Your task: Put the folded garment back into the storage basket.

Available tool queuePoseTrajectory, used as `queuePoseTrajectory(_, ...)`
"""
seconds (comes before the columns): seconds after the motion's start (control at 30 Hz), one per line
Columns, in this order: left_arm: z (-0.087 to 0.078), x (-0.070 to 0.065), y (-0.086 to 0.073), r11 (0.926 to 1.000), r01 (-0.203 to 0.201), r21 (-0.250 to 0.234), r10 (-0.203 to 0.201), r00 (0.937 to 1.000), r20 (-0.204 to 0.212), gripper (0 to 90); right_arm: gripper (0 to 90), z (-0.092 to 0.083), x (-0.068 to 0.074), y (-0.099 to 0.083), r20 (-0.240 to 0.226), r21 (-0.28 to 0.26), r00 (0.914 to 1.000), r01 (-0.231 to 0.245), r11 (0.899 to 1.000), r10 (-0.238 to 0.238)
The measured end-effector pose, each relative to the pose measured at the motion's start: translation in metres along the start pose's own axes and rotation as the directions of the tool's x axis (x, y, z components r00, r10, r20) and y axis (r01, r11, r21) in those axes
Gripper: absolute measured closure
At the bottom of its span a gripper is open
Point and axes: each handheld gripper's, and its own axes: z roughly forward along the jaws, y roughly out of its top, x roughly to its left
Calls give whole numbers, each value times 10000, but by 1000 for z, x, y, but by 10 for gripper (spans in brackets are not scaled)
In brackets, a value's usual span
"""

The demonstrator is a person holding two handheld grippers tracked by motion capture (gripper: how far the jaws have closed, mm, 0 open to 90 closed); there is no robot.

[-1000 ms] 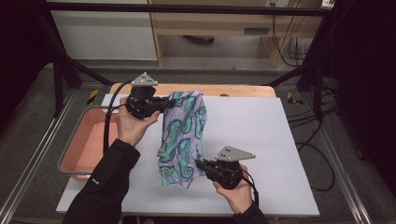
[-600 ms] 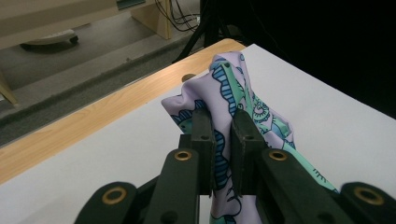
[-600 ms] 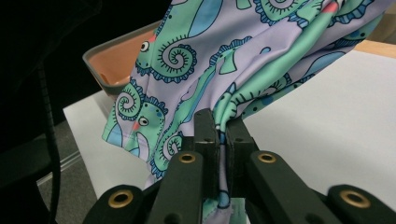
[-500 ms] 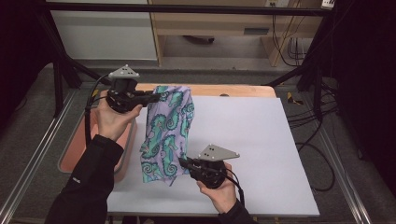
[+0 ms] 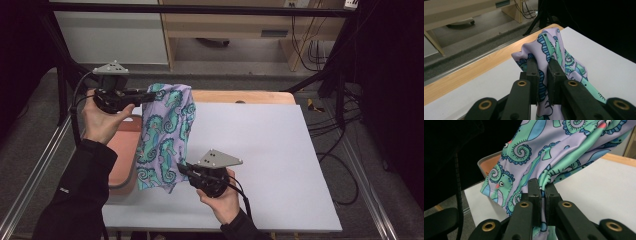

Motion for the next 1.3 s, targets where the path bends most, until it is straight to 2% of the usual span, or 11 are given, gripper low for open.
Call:
queuePoseTrajectory(0.2, -11, 6, 4, 9999, -158, -25, 158, 9998, -100, 811, 869, 7, 7, 10, -151, -189, 9998, 130, 9997, -133)
queuePoseTrajectory(0.33, -17, 14, 2, 9999, -123, -65, 122, 9998, -169, 811, 869, 14, 12, 16, -257, -239, 9993, 252, 9994, -258)
queuePoseTrajectory(0.57, -28, 27, 1, 9999, -10, -109, 7, 9995, -326, 811, 868, 31, 21, 23, -434, -328, 9982, 405, 9986, -419)
queuePoseTrajectory(0.73, -41, 36, 0, 9998, -129, -151, 121, 9987, -502, 811, 869, 41, 28, 28, -570, -371, 9974, 430, 9984, -451)
queuePoseTrajectory(0.87, -49, 45, -3, 9999, -25, -154, 16, 9984, -560, 811, 868, 52, 34, 31, -691, -380, 9962, 506, 9980, -531)
queuePoseTrajectory(0.97, -56, 51, -4, 9998, -146, -103, 138, 9972, -739, 811, 869, 59, 38, 33, -776, -419, 9956, 496, 9979, -527)
queuePoseTrajectory(1.13, -66, 66, -11, 9999, 30, -104, -39, 9960, -889, 811, 869, 73, 45, 37, -906, -494, 9942, 539, 9973, -582)
queuePoseTrajectory(1.3, -74, 82, -19, 9998, 167, -53, -171, 9944, -1041, 810, 868, 95, 55, 39, -1066, -435, 9913, 731, 9964, -774)
